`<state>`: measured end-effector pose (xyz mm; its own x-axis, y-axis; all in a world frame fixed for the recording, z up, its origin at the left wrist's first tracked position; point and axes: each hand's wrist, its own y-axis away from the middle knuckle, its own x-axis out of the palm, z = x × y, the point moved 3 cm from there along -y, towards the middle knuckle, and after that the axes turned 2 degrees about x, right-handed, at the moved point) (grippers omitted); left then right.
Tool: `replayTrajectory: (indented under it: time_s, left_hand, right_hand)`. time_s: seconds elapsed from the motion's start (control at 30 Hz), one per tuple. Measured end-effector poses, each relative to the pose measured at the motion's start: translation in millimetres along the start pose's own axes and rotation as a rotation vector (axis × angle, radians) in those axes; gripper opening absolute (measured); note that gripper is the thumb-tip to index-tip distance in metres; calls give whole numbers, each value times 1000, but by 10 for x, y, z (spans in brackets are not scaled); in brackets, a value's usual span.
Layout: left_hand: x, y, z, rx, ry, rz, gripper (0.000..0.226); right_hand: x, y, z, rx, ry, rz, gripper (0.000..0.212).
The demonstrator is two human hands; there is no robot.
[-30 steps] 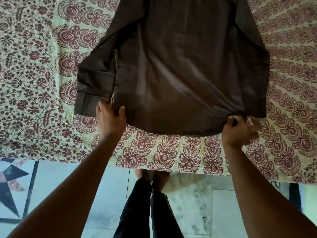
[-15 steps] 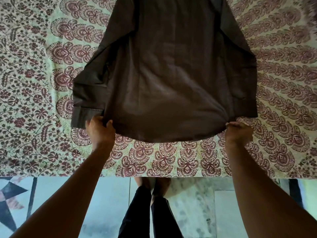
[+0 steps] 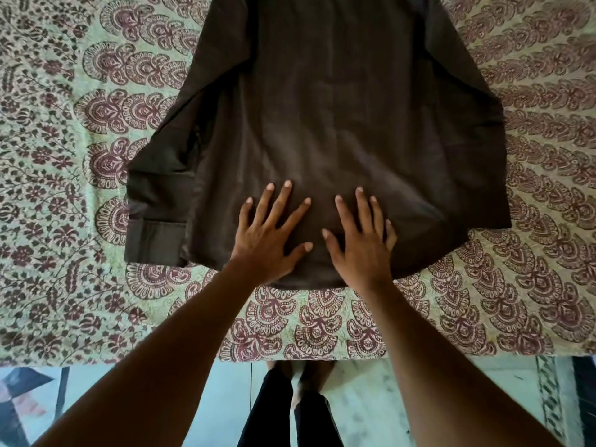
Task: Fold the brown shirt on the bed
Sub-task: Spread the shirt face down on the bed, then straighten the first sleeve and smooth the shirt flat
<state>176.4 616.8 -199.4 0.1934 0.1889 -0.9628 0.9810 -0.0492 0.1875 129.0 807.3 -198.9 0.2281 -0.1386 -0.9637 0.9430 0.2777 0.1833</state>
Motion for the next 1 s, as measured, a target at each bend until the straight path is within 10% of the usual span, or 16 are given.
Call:
replayTrajectory:
  time_s: [0.23, 0.4, 0.77, 1.0]
  left_hand:
    - [-10, 493, 51, 34, -14, 113, 93]
    - [-257, -3, 44, 53, 65, -93, 67]
    - [-94, -175, -68, 123, 40, 95, 106]
    - [-378, -759, -389, 13, 36, -135, 46]
  right_hand:
    - [-75, 715, -256, -62, 134, 78, 68]
    - [-221, 159, -143, 44, 137, -43, 65]
    - [-134, 433, -210, -15, 161, 35, 59]
    - [-451, -326, -734, 150, 28, -286, 42]
